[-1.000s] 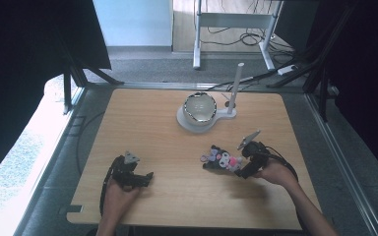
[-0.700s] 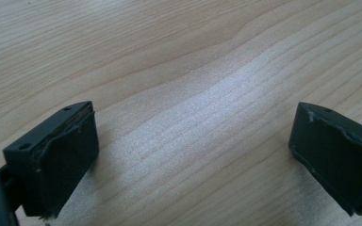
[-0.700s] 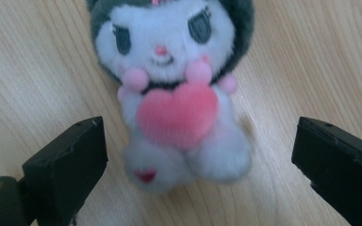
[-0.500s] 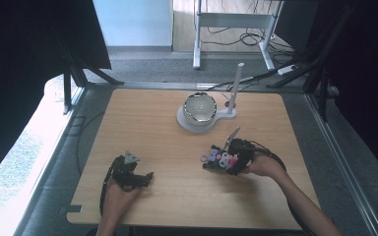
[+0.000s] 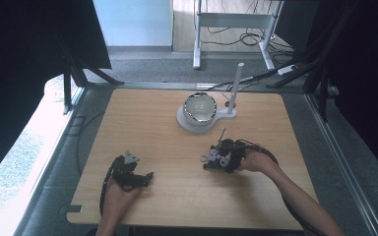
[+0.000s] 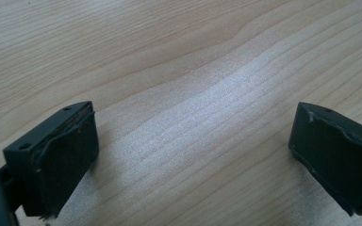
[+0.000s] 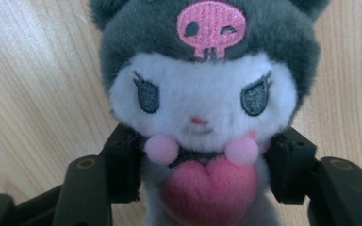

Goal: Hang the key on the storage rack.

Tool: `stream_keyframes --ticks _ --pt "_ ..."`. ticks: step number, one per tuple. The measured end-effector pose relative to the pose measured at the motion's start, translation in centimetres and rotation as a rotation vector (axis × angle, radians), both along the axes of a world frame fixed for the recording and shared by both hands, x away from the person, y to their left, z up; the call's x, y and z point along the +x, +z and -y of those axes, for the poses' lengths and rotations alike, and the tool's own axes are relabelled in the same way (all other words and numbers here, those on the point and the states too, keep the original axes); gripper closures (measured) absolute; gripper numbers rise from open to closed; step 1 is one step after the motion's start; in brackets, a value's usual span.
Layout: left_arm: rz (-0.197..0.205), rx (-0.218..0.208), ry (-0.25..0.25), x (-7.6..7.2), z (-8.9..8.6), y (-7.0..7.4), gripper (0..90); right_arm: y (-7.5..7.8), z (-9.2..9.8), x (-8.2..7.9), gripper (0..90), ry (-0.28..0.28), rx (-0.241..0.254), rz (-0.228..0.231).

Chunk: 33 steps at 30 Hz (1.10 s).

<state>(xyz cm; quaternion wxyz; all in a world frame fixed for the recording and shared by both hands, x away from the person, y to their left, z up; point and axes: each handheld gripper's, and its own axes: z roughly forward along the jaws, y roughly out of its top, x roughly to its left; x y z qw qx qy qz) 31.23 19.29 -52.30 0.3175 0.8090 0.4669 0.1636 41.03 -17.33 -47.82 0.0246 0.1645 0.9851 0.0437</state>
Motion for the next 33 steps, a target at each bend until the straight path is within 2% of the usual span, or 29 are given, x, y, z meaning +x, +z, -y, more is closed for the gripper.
stream_keyframes --ticks 2,4,8,17,23,33 --pt "0.0 0.0 0.0 0.0 0.0 0.0 2.1 0.2 -0.1 0.1 43.5 -0.008 -0.003 -0.003" --pt "0.0 0.0 0.0 0.0 0.0 0.0 2.1 0.6 0.0 0.2 44.4 -0.015 0.014 -0.017" --pt "0.0 0.0 0.0 0.0 0.0 0.0 2.1 1.4 0.3 0.3 44.6 -0.021 0.037 -0.015" --pt "0.0 0.0 0.0 0.0 0.0 0.0 2.1 3.7 1.2 0.6 44.5 -0.022 0.076 0.015" --pt "0.0 0.0 0.0 0.0 0.0 0.0 2.1 4.9 1.9 0.8 44.4 -0.034 0.105 0.007" --pt "0.0 0.0 0.0 0.0 0.0 0.0 2.1 6.9 3.0 1.5 44.4 -0.048 0.125 0.024"
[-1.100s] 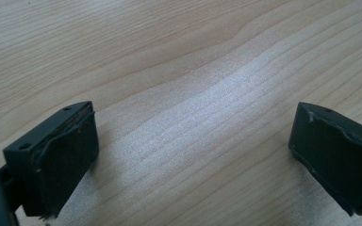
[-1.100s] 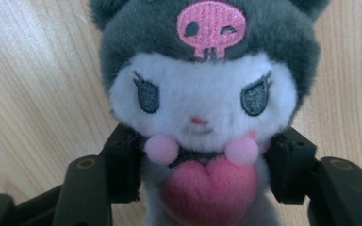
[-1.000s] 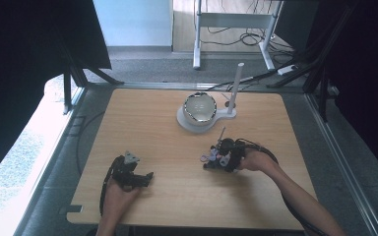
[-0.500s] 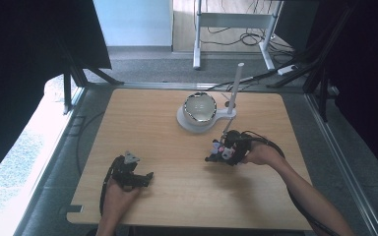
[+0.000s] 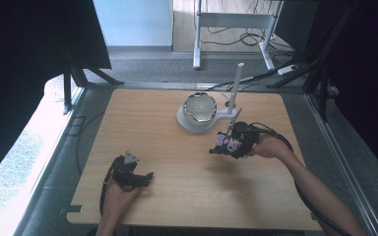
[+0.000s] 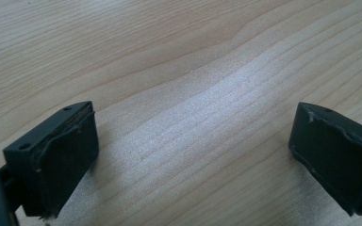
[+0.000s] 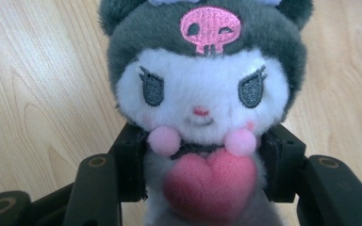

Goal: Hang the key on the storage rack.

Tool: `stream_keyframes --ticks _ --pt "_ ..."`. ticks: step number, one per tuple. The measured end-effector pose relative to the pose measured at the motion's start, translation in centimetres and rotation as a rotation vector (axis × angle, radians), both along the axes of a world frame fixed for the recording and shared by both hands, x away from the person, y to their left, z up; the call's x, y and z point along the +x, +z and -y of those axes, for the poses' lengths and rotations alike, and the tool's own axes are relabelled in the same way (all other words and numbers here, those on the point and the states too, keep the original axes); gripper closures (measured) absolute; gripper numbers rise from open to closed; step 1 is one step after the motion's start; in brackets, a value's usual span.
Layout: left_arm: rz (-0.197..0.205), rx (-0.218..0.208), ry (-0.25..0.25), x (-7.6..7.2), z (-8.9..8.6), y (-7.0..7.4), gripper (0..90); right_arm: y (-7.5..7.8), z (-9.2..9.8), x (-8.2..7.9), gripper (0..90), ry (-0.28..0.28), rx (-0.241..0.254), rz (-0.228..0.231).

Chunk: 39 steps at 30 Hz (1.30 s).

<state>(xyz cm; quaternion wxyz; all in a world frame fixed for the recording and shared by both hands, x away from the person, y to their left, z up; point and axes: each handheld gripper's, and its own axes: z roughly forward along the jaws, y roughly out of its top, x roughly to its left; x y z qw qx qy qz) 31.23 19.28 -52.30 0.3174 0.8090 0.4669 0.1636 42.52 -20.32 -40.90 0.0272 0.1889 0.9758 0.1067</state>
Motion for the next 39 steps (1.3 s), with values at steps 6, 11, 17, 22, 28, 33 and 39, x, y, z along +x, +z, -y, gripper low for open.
stream_keyframes --ticks 6,11,17,22,28,33,39 --pt "0.001 0.002 0.0 0.0 0.0 0.0 2.1 1.4 0.9 0.4 44.4 -0.029 0.009 0.015" --pt "0.001 0.002 -0.001 0.0 0.0 0.0 2.1 2.2 1.5 0.8 44.4 -0.052 0.012 0.031" --pt "0.001 0.002 -0.001 0.0 0.0 0.0 2.1 3.3 2.6 1.4 44.4 -0.074 0.02 0.043" --pt "0.002 0.001 -0.001 0.0 0.0 0.0 2.1 4.4 3.3 2.1 44.4 -0.093 0.016 0.06" --pt "0.003 -0.001 0.001 0.0 0.0 0.0 2.1 5.5 4.0 2.8 44.4 -0.113 0.008 0.087" --pt "0.002 -0.001 0.001 0.0 0.0 0.0 2.1 6.4 4.9 3.6 44.4 -0.151 0.015 0.093" --pt "0.003 -0.001 0.001 0.0 0.0 0.0 2.1 7.2 5.8 4.3 44.5 -0.18 0.02 0.104"
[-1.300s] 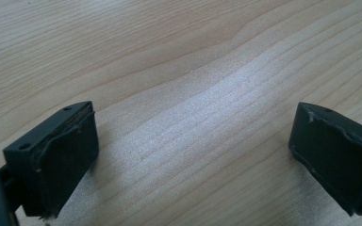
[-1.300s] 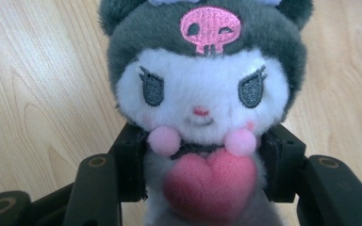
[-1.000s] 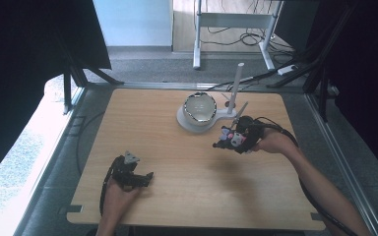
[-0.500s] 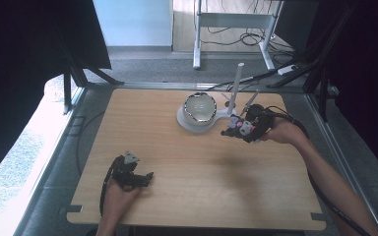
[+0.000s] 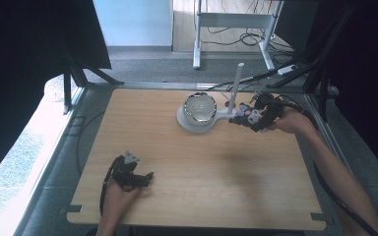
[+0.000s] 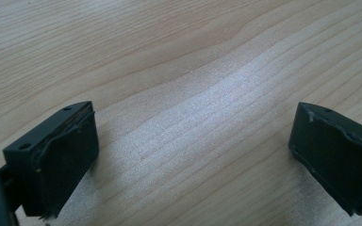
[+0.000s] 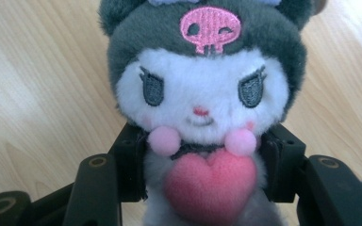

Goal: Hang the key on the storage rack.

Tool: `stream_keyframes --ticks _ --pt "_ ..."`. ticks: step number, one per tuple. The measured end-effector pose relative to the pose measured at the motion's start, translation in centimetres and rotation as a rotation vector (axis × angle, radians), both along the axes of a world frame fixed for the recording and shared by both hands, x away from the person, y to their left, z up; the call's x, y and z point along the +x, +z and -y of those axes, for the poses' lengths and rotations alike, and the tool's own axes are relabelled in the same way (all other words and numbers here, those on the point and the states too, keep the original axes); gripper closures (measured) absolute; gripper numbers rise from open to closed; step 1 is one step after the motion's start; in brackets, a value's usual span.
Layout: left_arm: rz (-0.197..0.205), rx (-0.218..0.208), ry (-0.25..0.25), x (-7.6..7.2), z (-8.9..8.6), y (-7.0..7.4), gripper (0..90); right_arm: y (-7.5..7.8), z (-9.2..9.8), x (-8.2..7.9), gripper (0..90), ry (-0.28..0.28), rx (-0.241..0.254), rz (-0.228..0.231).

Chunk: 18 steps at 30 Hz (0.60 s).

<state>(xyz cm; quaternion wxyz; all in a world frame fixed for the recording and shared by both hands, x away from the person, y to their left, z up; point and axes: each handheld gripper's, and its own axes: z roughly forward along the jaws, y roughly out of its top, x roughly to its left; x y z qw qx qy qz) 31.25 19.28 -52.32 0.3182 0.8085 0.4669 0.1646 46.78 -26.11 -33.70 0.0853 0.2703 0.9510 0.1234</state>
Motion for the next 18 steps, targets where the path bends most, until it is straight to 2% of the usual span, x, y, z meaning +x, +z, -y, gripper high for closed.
stream_keyframes --ticks 18 --pt "0.0 0.0 0.0 0.0 0.0 0.0 2.1 3.2 2.4 3.2 44.5 -0.109 0.001 0.059"
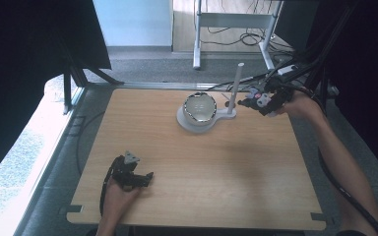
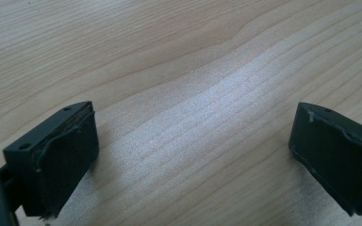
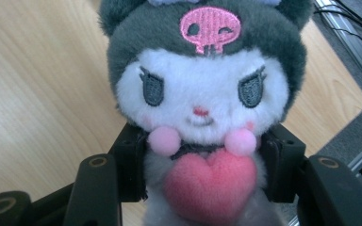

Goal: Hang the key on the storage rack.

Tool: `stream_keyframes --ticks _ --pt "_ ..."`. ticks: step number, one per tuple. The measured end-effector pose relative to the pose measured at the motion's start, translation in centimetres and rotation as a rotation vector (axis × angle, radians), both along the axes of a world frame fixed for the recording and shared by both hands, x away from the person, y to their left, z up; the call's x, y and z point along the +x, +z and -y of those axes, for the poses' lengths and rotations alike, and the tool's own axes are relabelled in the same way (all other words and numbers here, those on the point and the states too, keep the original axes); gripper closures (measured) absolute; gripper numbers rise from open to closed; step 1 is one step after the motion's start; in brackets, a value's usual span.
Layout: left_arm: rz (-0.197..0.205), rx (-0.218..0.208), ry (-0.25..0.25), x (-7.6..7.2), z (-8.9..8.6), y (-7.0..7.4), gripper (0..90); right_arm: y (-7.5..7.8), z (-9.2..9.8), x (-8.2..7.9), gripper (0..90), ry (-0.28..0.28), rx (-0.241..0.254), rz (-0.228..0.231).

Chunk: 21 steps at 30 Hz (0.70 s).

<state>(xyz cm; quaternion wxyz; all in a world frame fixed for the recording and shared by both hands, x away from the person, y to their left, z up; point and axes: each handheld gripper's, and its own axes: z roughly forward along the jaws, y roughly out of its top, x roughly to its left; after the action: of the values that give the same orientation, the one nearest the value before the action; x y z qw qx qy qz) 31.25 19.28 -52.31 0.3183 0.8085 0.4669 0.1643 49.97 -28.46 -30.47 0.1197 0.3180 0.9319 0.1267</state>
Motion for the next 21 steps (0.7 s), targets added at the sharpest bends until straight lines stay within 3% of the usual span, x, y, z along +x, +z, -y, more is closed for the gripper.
stream_keyframes --ticks 9,21 --pt "-0.003 0.0 -0.002 0.0 0.0 0.0 2.1 1.3 1.2 1.3 44.6 -0.046 0.008 0.027" --pt "-0.003 0.001 -0.002 0.0 0.0 0.0 2.1 2.6 1.4 2.9 44.6 -0.072 0.007 0.063"
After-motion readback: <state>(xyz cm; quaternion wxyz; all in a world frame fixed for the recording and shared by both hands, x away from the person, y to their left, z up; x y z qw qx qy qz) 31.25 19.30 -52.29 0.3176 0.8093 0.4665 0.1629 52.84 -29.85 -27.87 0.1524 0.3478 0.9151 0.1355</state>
